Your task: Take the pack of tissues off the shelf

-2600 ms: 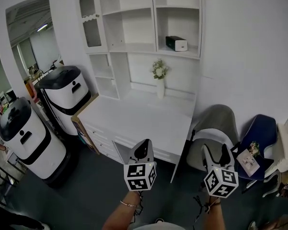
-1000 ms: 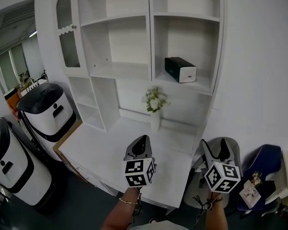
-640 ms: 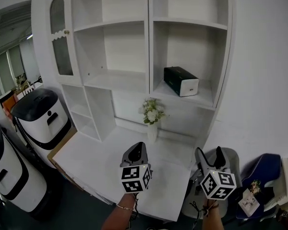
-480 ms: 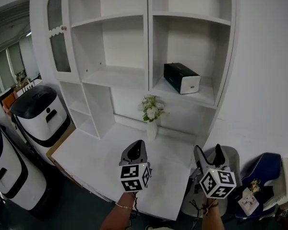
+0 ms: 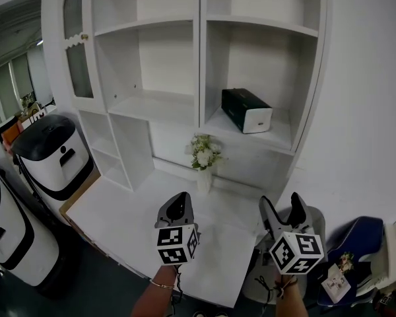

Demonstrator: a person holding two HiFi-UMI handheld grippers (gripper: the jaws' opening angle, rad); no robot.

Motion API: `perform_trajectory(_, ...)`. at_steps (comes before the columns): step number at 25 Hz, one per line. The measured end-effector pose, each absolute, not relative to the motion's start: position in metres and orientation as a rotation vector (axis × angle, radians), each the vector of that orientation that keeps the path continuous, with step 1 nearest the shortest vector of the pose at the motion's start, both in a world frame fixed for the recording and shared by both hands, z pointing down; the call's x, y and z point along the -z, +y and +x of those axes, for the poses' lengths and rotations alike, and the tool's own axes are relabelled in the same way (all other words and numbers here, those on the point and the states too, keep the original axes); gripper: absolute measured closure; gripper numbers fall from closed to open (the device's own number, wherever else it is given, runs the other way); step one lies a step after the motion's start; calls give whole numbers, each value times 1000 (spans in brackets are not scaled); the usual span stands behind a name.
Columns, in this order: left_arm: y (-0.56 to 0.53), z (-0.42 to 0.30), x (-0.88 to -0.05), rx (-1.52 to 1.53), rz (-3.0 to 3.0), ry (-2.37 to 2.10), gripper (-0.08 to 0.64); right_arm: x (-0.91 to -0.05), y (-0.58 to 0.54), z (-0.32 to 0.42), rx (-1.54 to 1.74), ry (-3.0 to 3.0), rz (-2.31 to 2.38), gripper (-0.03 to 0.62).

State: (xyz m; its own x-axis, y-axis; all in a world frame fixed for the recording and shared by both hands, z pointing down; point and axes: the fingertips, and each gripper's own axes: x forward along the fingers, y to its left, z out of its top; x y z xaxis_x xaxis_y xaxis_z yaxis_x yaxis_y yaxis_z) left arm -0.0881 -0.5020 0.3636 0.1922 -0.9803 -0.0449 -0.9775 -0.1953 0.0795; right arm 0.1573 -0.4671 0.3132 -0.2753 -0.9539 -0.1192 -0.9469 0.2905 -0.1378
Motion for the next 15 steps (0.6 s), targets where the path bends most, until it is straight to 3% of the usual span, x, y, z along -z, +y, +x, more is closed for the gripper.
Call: perform_trajectory(15,-506,-90,-324,131,2443,-2025,543,-243,-495,126,-102,2440,-1653,178)
